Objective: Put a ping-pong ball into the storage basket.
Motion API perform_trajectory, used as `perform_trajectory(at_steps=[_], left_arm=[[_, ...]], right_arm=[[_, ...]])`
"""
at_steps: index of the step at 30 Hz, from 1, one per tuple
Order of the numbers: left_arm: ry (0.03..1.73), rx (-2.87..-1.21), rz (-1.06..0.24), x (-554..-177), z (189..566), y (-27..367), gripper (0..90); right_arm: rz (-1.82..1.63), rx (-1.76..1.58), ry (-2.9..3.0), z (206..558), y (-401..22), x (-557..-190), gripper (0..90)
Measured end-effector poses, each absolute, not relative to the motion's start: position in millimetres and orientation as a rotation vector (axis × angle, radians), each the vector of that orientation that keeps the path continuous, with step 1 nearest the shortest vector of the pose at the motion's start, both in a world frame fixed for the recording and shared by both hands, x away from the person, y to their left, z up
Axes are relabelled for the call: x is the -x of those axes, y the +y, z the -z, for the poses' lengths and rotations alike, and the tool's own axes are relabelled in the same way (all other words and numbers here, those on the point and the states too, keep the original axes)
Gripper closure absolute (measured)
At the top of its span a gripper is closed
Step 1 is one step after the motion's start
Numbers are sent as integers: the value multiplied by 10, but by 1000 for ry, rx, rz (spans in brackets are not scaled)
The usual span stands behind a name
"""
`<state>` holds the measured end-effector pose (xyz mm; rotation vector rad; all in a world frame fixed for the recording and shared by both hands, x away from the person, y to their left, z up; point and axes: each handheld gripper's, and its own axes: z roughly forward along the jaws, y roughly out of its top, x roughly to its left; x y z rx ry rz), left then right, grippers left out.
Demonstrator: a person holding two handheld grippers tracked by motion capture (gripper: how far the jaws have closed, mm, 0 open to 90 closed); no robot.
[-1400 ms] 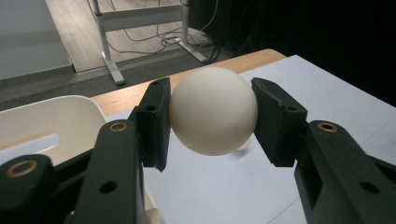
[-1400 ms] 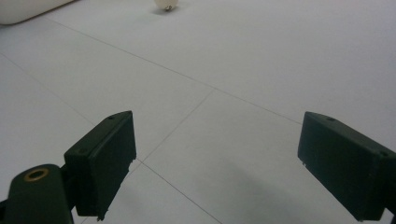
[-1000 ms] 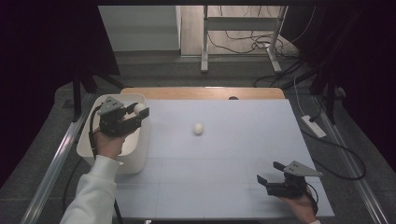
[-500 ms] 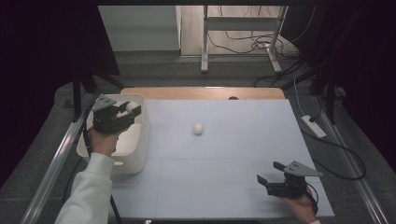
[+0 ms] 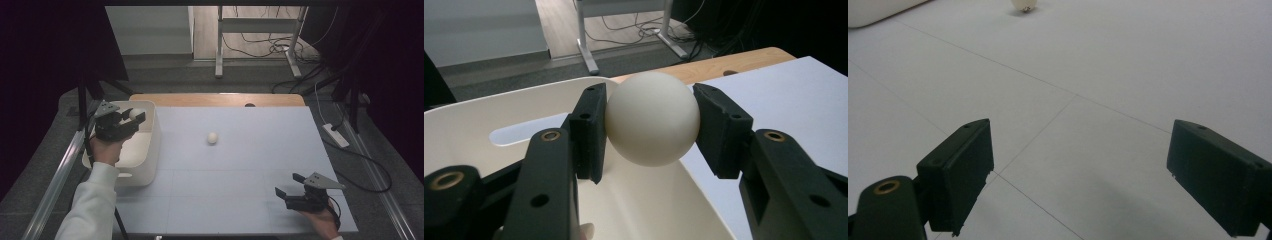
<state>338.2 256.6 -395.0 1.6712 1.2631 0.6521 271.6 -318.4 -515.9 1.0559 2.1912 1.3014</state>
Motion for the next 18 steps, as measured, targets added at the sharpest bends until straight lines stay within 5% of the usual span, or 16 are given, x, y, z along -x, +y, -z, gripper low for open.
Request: perform_trajectory(at_steps=[18], left_arm=[[1317,-1692,-653,-3466,4024,2654,502]], right_arm=[[-1299,-1055,2193,5160,-3185,-2716,114]])
